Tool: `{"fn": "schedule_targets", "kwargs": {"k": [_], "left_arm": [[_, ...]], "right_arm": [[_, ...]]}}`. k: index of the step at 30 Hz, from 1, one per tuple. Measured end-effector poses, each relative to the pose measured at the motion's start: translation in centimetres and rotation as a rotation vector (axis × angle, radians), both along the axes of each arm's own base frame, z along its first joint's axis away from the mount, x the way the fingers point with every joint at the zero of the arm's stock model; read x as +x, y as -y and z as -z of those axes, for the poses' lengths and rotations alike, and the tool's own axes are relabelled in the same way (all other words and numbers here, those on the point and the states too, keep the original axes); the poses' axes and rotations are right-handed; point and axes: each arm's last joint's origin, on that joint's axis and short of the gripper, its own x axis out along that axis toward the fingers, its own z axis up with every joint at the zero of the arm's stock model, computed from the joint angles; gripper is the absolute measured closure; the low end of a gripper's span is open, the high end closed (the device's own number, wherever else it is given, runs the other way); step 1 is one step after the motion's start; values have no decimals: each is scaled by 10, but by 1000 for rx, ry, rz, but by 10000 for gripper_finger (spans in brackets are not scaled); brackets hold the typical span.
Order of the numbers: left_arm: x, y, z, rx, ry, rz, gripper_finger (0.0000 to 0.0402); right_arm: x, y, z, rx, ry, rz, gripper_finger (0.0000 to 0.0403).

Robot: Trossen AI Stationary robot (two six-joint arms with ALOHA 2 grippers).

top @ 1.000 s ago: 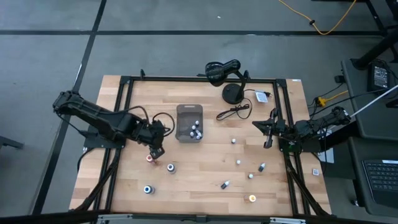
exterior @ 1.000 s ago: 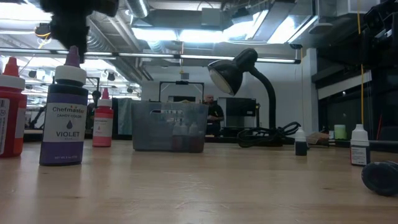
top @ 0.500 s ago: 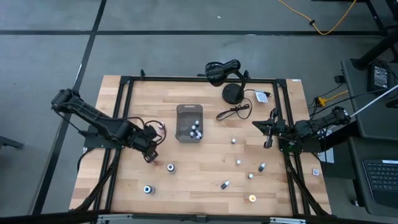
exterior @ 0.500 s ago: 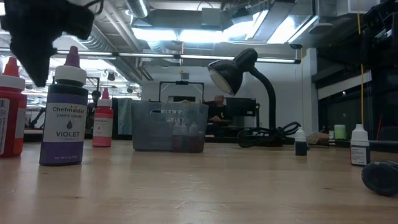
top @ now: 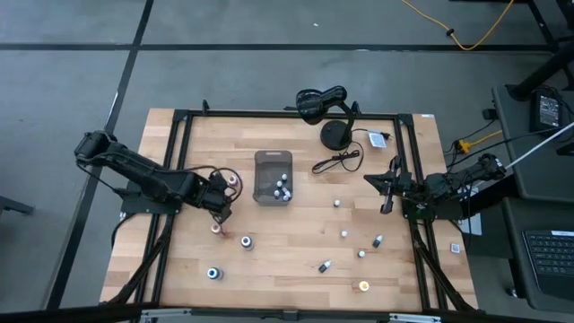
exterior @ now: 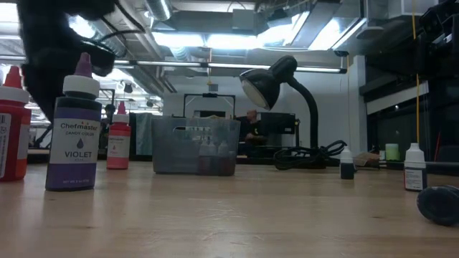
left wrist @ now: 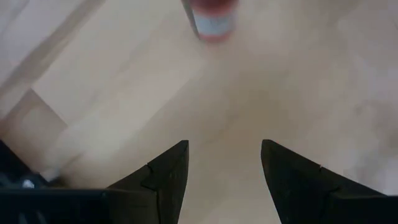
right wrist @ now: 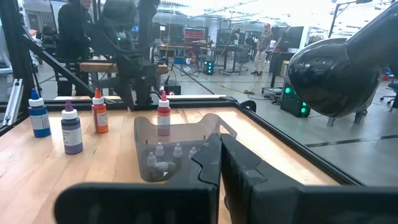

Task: Pick & Place food coloring
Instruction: Put the big pink food coloring bottle into the gray transparent bin

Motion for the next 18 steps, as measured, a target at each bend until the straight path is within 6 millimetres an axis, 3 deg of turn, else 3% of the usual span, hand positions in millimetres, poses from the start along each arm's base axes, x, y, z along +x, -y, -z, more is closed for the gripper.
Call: {"fn": "schedule_targets", "kwargs": {"k": [6,12,18], "left_arm": [[19,-16,8,28,-49,-30,207],[47,-31,1,126,-45,-49,208],[61,-45,3,135,-71,-83,208]], "right_arm": [[0,0,0,0,-1,0,388],[0,0,0,0,0,0,388],[0,0,0,0,0,0,388]]}}
